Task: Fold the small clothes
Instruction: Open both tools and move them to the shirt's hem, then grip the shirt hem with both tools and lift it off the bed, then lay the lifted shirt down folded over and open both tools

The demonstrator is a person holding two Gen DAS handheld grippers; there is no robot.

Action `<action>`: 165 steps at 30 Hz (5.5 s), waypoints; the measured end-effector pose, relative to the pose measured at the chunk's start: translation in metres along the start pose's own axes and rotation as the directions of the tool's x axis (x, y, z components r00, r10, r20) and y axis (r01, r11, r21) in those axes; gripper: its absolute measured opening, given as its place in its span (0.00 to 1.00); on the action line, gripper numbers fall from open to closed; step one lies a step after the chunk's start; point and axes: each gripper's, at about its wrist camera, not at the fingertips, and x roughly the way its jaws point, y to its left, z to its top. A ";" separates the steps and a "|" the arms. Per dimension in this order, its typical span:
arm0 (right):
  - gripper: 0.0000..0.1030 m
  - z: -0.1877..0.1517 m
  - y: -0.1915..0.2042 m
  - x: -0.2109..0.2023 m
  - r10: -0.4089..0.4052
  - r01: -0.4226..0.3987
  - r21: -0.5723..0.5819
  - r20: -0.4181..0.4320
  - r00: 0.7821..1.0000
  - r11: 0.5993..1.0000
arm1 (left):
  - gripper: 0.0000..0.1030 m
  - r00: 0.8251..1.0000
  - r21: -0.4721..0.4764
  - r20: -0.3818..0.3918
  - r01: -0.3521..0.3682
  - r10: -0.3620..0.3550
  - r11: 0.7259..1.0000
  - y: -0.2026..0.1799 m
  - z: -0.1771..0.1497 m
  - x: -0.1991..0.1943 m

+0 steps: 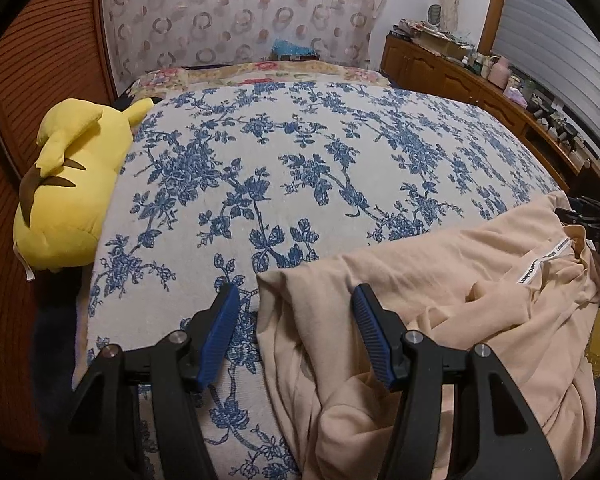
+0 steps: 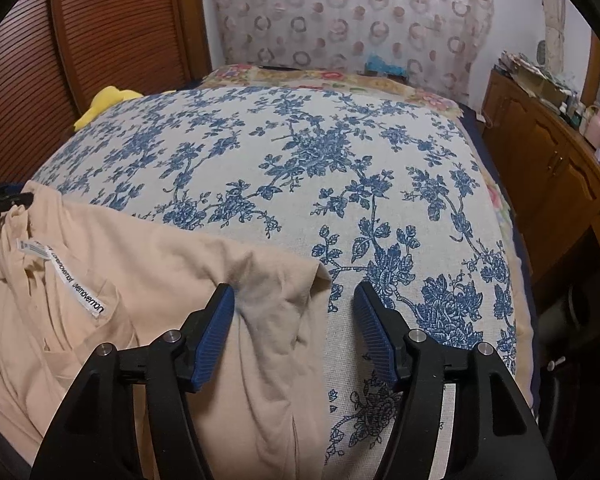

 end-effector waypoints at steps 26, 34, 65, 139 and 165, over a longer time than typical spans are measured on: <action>0.42 0.005 0.007 0.003 0.038 -0.040 -0.057 -0.036 0.999 0.998 | 0.40 1.000 0.073 0.017 0.012 -0.014 0.997 -0.009 -0.003 -0.002; 0.07 0.006 0.026 -0.004 0.131 -0.135 -0.111 -0.042 0.991 0.985 | 0.09 0.995 0.069 0.082 0.042 -0.048 0.997 -0.025 0.004 -0.030; 0.05 0.153 0.084 -0.409 0.072 0.153 -0.241 0.724 0.686 0.958 | 0.08 0.590 0.185 0.791 0.021 -0.161 0.983 -0.018 0.131 -0.375; 0.49 0.246 -0.088 0.111 -0.097 0.098 -0.035 0.041 0.994 0.995 | 0.53 0.985 0.091 0.163 0.037 -0.051 0.995 0.027 0.236 0.082; 0.50 0.113 -0.061 0.062 0.004 0.003 0.137 -0.052 0.999 0.991 | 0.56 1.000 0.037 0.024 -0.016 0.016 0.999 0.020 0.117 0.085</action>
